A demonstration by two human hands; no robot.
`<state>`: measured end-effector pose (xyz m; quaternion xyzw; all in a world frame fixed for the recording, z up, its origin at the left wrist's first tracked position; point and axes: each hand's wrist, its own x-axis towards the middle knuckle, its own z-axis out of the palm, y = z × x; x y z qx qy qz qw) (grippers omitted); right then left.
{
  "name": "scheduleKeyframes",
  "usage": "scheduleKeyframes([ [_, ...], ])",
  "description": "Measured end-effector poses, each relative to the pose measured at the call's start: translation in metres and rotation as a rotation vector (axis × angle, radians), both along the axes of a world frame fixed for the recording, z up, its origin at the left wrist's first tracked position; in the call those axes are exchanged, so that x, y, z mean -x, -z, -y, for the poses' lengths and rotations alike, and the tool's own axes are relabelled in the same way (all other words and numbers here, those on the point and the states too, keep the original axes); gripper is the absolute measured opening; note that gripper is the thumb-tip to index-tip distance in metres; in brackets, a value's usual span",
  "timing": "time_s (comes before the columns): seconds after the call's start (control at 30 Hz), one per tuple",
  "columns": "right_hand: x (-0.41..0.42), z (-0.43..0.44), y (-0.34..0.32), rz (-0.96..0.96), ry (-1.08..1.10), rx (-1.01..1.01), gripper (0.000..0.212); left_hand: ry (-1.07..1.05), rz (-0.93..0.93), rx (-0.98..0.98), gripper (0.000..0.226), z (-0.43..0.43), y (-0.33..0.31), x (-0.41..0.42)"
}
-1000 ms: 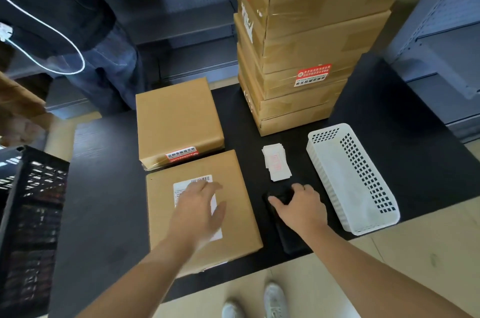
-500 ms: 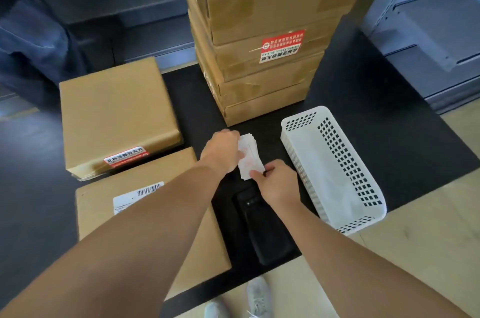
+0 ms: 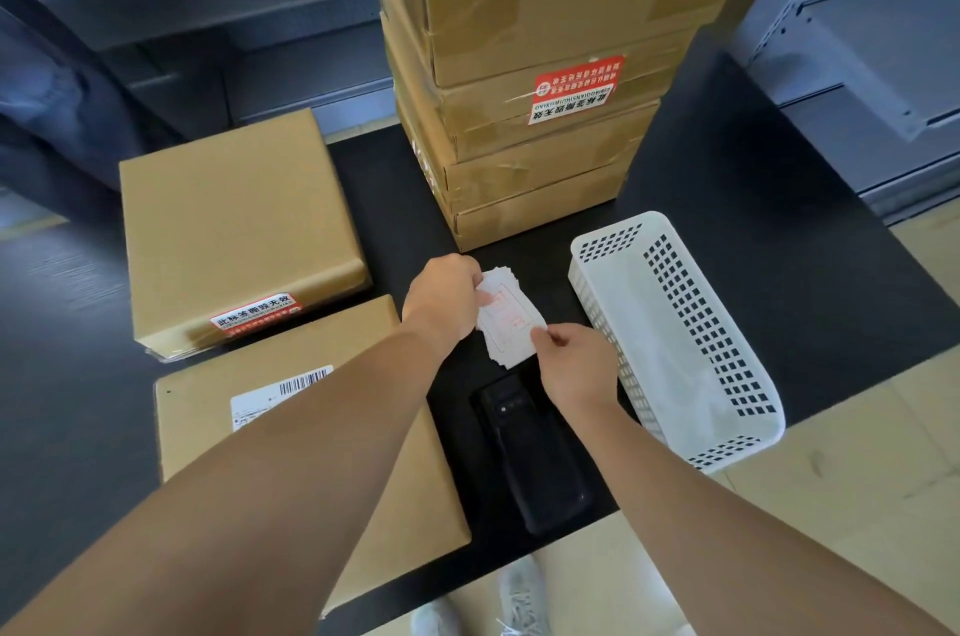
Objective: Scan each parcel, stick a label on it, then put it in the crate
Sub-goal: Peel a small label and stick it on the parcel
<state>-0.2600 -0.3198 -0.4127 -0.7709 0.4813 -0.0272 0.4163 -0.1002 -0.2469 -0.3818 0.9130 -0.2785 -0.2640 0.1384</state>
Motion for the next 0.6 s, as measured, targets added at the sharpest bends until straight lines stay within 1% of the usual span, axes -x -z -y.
scheduleKeyframes([
  [0.1,0.001,-0.002,-0.003,0.033,0.030,-0.020,0.036,-0.024,0.012,0.049,0.009,-0.007,-0.002,0.000],
  [0.2,0.000,-0.005,-0.015,0.077,0.058,-0.032,0.035,-0.041,0.011,0.082,0.014,-0.012,-0.009,0.001],
  [0.3,-0.002,-0.011,-0.036,0.121,0.075,-0.028,0.020,-0.080,-0.031,0.148,0.015,-0.019,-0.029,0.001],
  [0.4,-0.004,-0.014,-0.065,0.205,0.102,-0.080,0.007,-0.116,-0.094,0.236,0.014,-0.039,-0.061,0.004],
  [0.5,-0.004,-0.013,-0.100,0.301,0.037,-0.159,0.005,-0.152,-0.101,0.364,0.015,-0.067,-0.107,0.009],
  [0.53,-0.003,-0.012,-0.114,0.321,-0.008,-0.174,0.004,-0.154,-0.072,0.416,0.018,-0.076,-0.125,0.009],
  [0.6,-0.002,-0.011,-0.147,0.325,-0.140,-0.149,0.004,-0.053,0.077,0.451,0.022,-0.091,-0.162,0.010],
])
